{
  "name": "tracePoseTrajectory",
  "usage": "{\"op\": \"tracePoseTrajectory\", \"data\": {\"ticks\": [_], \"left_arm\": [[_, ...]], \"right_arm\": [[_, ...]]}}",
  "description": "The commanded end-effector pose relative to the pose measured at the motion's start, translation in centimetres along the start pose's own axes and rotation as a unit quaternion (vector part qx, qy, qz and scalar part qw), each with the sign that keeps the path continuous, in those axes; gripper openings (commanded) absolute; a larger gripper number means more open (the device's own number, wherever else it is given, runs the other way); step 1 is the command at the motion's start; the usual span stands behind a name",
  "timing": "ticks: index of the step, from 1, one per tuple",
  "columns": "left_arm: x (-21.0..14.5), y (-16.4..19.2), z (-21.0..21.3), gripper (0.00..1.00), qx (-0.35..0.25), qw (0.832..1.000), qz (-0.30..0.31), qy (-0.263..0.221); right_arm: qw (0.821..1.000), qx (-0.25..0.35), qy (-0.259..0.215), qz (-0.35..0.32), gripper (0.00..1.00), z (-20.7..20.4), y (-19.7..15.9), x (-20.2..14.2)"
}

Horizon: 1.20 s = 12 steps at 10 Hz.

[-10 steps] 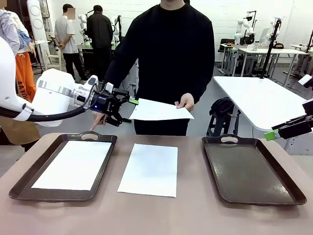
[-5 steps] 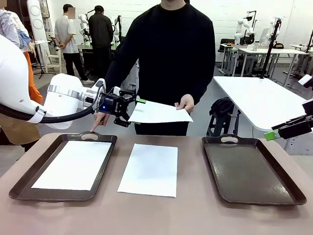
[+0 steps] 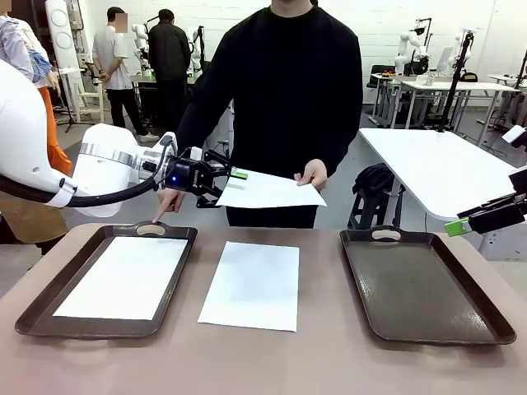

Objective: Sort the A4 documents.
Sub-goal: Receive the A4 Paper.

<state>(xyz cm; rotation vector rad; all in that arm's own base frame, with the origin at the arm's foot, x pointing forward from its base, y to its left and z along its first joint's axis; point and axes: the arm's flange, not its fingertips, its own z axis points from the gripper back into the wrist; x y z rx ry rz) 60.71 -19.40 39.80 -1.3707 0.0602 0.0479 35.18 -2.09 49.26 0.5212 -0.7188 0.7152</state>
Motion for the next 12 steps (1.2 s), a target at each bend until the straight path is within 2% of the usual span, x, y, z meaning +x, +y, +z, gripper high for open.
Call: {"op": "tracePoseTrajectory", "data": {"ticks": [1,2,3,5,9,11,12], "left_arm": [[0.3,0.11,0.06,0.25,-0.016,1.0,0.014,0.001],[0.26,0.1,0.14,0.23,-0.016,1.0,0.013,0.001],[0.18,0.08,0.17,0.06,-0.015,1.0,0.012,0.0],[0.1,0.01,0.22,0.0,-0.015,1.0,0.01,-0.004],[-0.1,-0.3,0.14,0.0,-0.018,1.0,0.006,-0.002],[-0.36,-0.77,0.19,0.0,-0.027,0.999,-0.019,0.008],[0.01,-0.07,0.17,0.0,-0.002,1.0,0.0,0.0]], "right_arm": [[1.0,0.009,-0.009,0.005,1.0,-0.35,-0.36,0.11],[1.0,0.009,-0.009,0.005,1.0,-0.35,-0.36,0.11],[1.0,0.009,-0.009,0.005,1.0,-0.35,-0.36,0.11],[1.0,0.009,-0.009,0.005,1.0,-0.35,-0.36,0.11],[1.0,0.009,-0.009,0.005,1.0,-0.35,-0.36,0.11],[1.0,0.009,-0.009,0.005,1.0,-0.35,-0.36,0.11],[1.0,0.009,-0.009,0.005,1.0,-0.35,-0.36,0.11]]}}
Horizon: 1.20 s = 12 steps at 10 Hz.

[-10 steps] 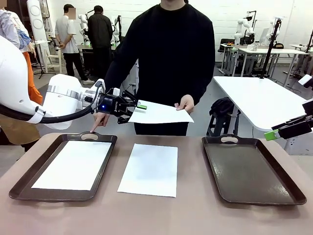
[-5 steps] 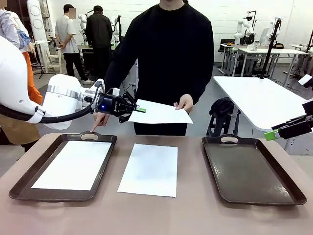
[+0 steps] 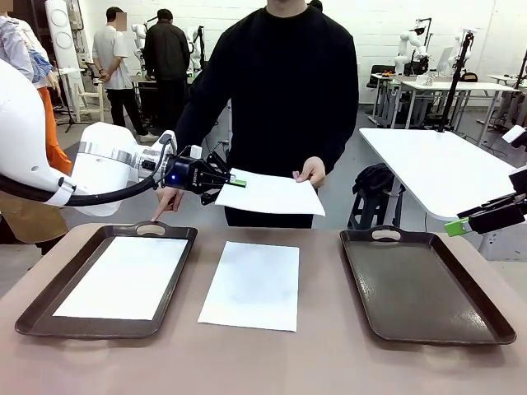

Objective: Sort the A4 documents.
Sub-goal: Receive the A4 Paper, then place the A4 Paper in the designated Handle tray.

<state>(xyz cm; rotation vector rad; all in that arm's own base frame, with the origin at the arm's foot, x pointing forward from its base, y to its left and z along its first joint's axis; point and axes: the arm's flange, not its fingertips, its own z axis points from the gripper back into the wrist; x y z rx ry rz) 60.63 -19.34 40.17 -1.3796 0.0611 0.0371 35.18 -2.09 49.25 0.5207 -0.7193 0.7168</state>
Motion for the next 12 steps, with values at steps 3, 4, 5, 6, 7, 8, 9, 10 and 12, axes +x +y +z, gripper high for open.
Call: {"op": "tracePoseTrajectory", "data": {"ticks": [3,4,5,6,7,8,9,10,12], "left_arm": [[0.11,0.27,0.04,0.0,0.002,1.0,0.003,-0.004],[0.11,0.27,0.04,0.0,0.002,1.0,0.003,-0.004],[0.11,0.27,0.04,0.0,0.002,1.0,0.003,-0.004],[0.11,0.27,0.04,0.0,0.002,1.0,0.003,-0.004],[0.11,0.27,0.04,0.0,0.002,1.0,0.003,-0.004],[0.11,0.27,0.04,0.0,0.002,1.0,0.003,-0.004],[0.11,0.27,0.04,0.0,0.002,1.0,0.003,-0.004],[0.11,0.27,0.04,0.0,0.002,1.0,0.003,-0.004],[0.11,0.27,0.04,0.0,0.002,1.0,0.003,-0.004]], "right_arm": [[1.0,0.009,-0.009,0.004,1.0,-0.36,-0.36,0.12],[1.0,0.009,-0.009,0.004,1.0,-0.36,-0.36,0.12],[1.0,0.009,-0.009,0.004,1.0,-0.36,-0.36,0.12],[1.0,0.009,-0.009,0.004,1.0,-0.36,-0.36,0.12],[1.0,0.009,-0.009,0.004,1.0,-0.36,-0.36,0.12],[1.0,0.009,-0.009,0.004,1.0,-0.36,-0.36,0.12],[1.0,0.009,-0.009,0.004,1.0,-0.36,-0.36,0.12],[1.0,0.009,-0.009,0.004,1.0,-0.36,-0.36,0.12],[1.0,0.009,-0.009,0.004,1.0,-0.36,-0.36,0.12]]}}
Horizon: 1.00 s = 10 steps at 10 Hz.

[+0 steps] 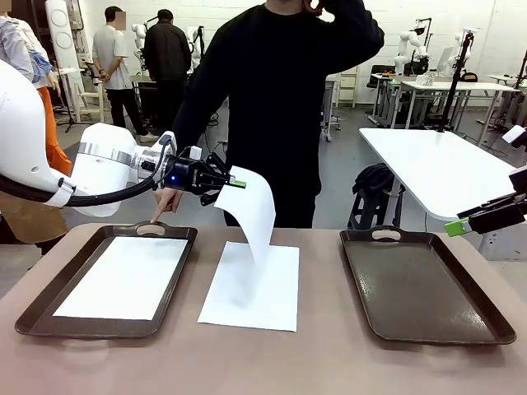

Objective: Sort the A4 documents.
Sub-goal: Place the A4 Paper in the designated Handle tray.

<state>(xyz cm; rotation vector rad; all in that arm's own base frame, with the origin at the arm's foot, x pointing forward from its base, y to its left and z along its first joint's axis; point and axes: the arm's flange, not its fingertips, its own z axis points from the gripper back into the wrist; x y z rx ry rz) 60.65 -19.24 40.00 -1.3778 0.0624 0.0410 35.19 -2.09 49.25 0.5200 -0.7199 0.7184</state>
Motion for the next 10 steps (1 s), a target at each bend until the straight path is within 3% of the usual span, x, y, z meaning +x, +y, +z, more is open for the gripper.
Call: {"op": "tracePoseTrajectory", "data": {"ticks": [1,5,7,10], "left_arm": [[0.1,0.1,0.0,0.0,0.001,1.0,0.002,-0.003],[0.0,0.0,0.0,0.01,0.0,1.0,0.0,0.0],[-1.1,-2.2,2.5,0.01,0.075,0.994,-0.079,0.03],[-3.3,-2.5,7.1,0.01,0.138,0.987,-0.08,0.037]], "right_arm": [[1.0,0.009,-0.009,0.004,1.0,-0.4,-0.4,0.1],[1.0,0.009,-0.009,0.004,1.0,-0.4,-0.4,0.1],[1.0,0.009,-0.009,0.004,1.0,-0.4,-0.4,0.1],[1.0,0.009,-0.009,0.004,1.0,-0.4,-0.4,0.1]]}}
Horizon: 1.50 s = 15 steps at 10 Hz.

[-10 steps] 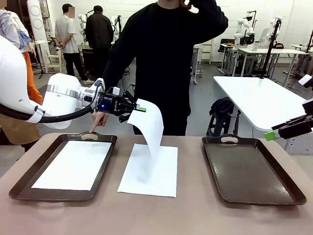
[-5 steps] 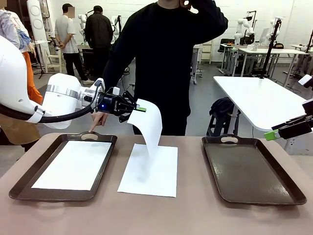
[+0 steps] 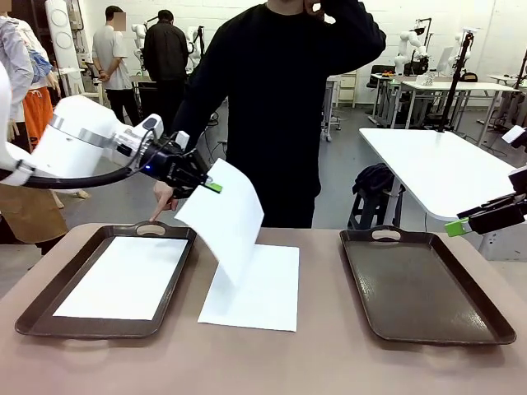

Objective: Sort the A4 documents.
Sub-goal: Place the A4 Paper in the designated Handle tray.

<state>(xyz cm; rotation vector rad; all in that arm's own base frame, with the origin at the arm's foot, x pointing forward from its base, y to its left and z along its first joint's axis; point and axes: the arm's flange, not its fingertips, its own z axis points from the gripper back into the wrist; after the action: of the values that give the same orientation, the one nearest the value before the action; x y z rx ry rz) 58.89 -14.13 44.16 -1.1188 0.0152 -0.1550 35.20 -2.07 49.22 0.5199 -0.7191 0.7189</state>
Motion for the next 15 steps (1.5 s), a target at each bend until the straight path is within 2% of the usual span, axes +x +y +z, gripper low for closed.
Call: {"op": "tracePoseTrajectory", "data": {"ticks": [1,5,7,9,11,15], "left_arm": [[-2.5,1.3,2.1,0.01,0.014,1.0,0.015,-0.009],[-5.8,6.0,3.6,0.01,-0.006,0.997,0.07,-0.04],[-7.0,8.5,5.1,0.01,0.018,0.994,0.097,-0.05],[-7.0,10.0,7.9,0.01,0.085,0.99,0.096,-0.051],[-5.8,9.9,9.4,0.01,0.148,0.986,0.069,-0.016],[-3.8,13.8,12.2,0.01,0.218,0.971,0.096,-0.015]], "right_arm": [[1.0,0.009,-0.01,0.003,1.0,-0.3,-0.4,0.1],[1.0,0.009,-0.01,0.003,1.0,-0.3,-0.4,0.1],[1.0,0.009,-0.01,0.003,1.0,-0.3,-0.4,0.1],[1.0,0.009,-0.01,0.003,1.0,-0.3,-0.4,0.1],[1.0,0.009,-0.01,0.003,1.0,-0.3,-0.4,0.1],[1.0,0.009,-0.01,0.003,1.0,-0.3,-0.4,0.1]]}}
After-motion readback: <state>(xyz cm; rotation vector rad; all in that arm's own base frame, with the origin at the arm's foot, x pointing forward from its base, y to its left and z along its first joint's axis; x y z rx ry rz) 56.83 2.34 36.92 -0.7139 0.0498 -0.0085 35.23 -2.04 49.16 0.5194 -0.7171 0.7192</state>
